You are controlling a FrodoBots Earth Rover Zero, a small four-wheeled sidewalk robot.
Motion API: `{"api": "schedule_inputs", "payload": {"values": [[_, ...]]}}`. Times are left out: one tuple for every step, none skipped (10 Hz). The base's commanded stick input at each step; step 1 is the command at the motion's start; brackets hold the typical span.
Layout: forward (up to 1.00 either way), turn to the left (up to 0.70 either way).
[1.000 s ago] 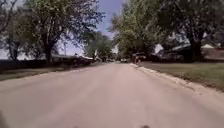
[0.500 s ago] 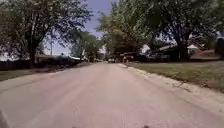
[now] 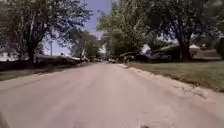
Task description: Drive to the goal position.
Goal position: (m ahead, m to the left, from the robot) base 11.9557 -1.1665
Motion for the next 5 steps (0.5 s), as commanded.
{"api": "schedule_inputs", "payload": {"values": [[0.70, 0.00], [0.70, 0.00], [0.70, 0.00], [0.70, 0.00], [0.70, 0.00]]}}
